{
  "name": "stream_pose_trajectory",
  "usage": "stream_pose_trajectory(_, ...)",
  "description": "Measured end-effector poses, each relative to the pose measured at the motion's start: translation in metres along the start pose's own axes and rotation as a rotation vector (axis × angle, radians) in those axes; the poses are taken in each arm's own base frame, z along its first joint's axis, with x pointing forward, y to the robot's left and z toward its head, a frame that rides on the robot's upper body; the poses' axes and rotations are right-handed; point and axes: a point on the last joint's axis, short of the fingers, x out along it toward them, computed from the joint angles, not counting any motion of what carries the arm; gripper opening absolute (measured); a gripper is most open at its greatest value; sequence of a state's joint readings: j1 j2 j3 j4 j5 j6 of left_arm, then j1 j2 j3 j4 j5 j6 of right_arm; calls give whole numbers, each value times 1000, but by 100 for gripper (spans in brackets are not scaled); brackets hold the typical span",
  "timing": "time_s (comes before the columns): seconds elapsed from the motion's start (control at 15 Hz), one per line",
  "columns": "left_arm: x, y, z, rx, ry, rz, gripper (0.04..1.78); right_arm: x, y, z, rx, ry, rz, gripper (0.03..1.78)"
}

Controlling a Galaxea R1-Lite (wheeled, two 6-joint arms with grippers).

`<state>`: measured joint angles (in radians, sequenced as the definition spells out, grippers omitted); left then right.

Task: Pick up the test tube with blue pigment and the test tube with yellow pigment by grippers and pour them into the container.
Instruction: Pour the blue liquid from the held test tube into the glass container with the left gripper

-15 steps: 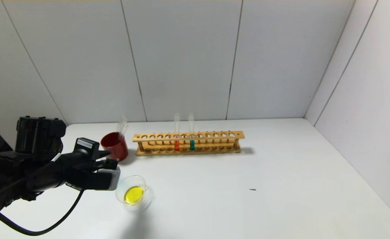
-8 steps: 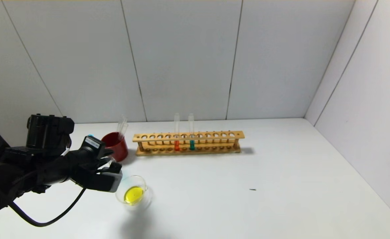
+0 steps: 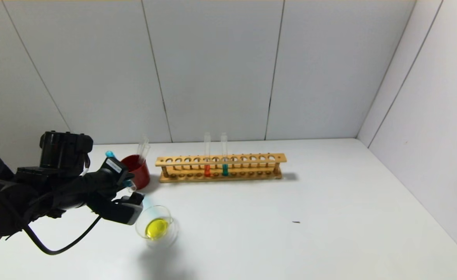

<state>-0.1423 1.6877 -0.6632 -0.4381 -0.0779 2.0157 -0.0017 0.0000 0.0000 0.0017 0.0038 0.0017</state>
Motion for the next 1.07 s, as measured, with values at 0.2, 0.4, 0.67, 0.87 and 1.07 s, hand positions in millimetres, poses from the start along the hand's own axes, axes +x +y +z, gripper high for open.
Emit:
stream_pose_trajectory(0.2,5,2,-2,53,10,-6,31,0,0,0,0,0,0,175)
stream_pose_trajectory(0.4,11,3,-1,78,26,-13,31,0,0,0,0,0,0,175)
stream_pose_trajectory(0.67,23,4,0,82,36,-14,31,0,0,0,0,0,0,175)
stream_pose_trajectory(0.87,26,1,2,85,26,-26,31,0,0,0,0,0,0,175)
stream_pose_trajectory(1.07,28,0,5,94,22,-36,31,0,0,0,0,0,0,175)
